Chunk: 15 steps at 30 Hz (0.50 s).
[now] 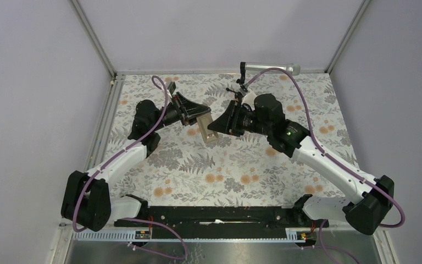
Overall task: Load the batteries into the remote control
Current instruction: Load the battery cover into the remote control.
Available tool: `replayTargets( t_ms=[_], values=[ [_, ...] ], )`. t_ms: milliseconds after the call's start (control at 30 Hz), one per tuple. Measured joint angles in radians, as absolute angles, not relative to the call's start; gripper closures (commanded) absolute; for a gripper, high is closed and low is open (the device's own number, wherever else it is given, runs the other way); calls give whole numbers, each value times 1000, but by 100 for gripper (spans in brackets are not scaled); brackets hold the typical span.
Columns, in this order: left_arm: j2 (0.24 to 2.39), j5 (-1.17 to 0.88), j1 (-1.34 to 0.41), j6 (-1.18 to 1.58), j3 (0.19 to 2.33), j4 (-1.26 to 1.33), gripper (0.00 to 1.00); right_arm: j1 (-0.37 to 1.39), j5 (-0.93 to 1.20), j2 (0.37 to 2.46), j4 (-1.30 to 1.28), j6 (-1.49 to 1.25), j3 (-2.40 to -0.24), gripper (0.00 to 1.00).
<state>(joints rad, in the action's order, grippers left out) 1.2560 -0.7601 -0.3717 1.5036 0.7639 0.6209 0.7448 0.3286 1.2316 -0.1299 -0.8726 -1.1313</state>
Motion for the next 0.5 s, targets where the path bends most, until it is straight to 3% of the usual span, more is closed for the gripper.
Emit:
replayTargets(
  t_ms=[500],
  values=[
    [1251,-752,-350,1526,766,576,100,742,344,1293,-153,-806,-1178,66]
  ],
)
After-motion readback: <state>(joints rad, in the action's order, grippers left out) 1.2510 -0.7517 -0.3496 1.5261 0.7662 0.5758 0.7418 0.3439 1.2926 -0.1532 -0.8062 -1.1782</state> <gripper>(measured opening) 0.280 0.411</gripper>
